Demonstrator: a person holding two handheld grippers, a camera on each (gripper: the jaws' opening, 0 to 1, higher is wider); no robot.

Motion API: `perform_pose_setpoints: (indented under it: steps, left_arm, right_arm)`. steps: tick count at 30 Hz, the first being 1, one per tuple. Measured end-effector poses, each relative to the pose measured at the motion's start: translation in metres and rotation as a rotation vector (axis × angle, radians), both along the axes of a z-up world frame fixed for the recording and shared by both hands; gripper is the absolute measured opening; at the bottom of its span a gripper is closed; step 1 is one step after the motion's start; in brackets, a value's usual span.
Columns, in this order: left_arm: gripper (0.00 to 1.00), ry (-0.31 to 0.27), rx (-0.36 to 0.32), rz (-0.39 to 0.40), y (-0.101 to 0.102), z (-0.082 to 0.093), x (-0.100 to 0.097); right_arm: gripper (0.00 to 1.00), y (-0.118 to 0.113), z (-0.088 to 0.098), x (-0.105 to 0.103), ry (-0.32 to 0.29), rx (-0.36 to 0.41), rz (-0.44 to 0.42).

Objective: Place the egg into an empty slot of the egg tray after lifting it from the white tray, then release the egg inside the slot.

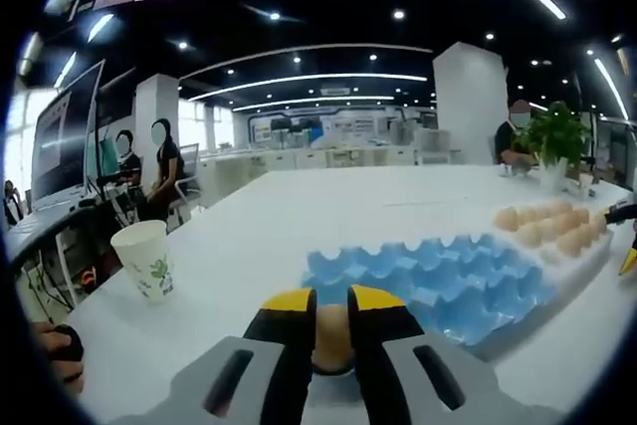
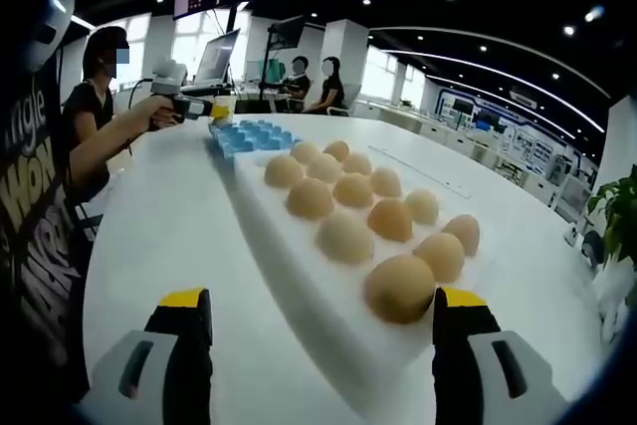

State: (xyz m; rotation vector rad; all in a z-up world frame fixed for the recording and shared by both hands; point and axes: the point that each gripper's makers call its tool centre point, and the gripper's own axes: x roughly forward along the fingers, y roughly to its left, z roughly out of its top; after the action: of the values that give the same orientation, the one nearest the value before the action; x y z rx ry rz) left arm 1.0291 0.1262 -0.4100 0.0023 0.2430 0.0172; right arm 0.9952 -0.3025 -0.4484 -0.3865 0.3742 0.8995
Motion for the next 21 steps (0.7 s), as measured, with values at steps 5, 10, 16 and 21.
perform_pose_setpoints:
  steps: [5, 10, 16, 21]
  left_arm:
    - [0.15, 0.007, 0.019, 0.0, 0.0, -0.002, 0.0]
    - [0.18, 0.017, 0.027, -0.003, -0.003, -0.002, -0.001]
    - [0.28, 0.036, 0.056, -0.029, -0.009, -0.004, -0.001]
    - [0.33, 0.05, 0.063, -0.04, -0.013, -0.004, -0.001]
  right_arm:
    - [0.96, 0.0, 0.0, 0.0, -0.004, -0.002, 0.004]
    - [0.96, 0.0, 0.0, 0.0, -0.006, -0.003, 0.007]
    - [0.96, -0.001, -0.002, 0.0, -0.009, -0.01, 0.012]
    - [0.96, -0.001, -0.002, 0.0, -0.006, -0.01, 0.013]
